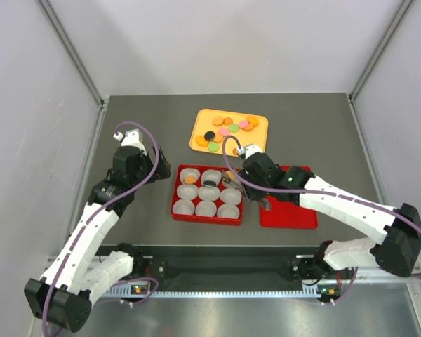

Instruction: Pack the cookies

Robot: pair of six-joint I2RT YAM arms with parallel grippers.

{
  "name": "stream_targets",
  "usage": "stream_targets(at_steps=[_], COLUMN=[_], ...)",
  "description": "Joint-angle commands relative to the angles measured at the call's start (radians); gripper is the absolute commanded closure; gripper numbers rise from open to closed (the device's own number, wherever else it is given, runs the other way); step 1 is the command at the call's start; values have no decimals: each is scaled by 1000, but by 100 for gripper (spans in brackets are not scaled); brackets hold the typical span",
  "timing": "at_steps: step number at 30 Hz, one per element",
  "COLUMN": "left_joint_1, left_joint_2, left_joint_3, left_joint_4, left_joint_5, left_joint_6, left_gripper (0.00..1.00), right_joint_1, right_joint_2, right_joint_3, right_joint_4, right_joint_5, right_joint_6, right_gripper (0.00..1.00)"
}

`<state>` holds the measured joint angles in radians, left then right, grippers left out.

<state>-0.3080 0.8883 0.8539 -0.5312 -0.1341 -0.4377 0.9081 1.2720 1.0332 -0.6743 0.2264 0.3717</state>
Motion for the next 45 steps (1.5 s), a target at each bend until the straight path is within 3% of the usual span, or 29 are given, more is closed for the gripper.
stream_targets(at_steps=[1,18,37,45], left_joint_1=[4,6,6,4], left_joint_2=[-6,-5,-9,-8], left_joint_3=[-9,-12,-12,-10], left_joint_4=[40,37,37,39], left_joint_5=[5,7,8,10], left_joint_6=[14,13,14,14], left_gripper=[3,3,3,3], right_joint_1=[12,23,29,29], right_joint_2=[3,-8,-17,-91], right_joint_3=[-4,-22,-12,102], right_joint_4=[58,58,41,27], right_joint_5=[37,64,62,-33], right_joint_6=[21,32,29,1], right_gripper=[67,57,53,52])
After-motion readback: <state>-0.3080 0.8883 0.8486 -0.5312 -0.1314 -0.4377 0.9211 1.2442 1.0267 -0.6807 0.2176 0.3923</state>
